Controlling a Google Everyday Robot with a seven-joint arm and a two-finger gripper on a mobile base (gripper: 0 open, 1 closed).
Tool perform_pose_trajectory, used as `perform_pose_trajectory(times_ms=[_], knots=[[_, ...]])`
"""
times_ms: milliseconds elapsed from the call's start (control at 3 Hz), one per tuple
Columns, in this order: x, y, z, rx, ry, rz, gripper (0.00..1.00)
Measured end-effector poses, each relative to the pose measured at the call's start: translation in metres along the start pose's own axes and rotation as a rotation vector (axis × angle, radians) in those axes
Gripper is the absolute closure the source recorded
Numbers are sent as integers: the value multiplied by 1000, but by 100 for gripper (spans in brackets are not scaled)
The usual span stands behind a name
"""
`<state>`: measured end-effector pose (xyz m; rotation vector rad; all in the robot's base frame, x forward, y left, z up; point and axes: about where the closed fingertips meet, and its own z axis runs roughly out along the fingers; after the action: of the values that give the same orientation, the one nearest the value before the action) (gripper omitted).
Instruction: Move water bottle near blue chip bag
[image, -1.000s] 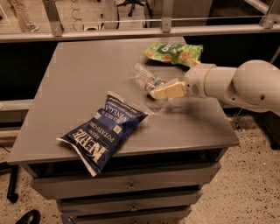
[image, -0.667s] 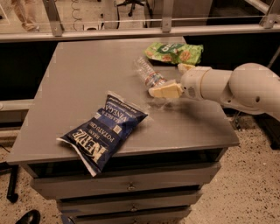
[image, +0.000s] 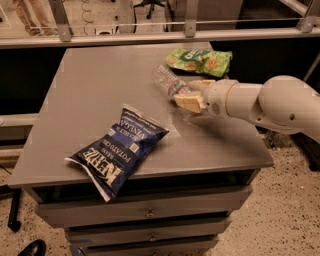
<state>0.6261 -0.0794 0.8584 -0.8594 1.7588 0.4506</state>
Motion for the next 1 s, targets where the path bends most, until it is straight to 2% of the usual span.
perform_pose_trajectory(times_ms=[333, 667, 1000], knots=[[-11, 6, -4, -15, 8, -8, 87], [-28, 19, -14, -61, 33, -17, 100], [-33, 46, -27, -135, 79, -21, 100]])
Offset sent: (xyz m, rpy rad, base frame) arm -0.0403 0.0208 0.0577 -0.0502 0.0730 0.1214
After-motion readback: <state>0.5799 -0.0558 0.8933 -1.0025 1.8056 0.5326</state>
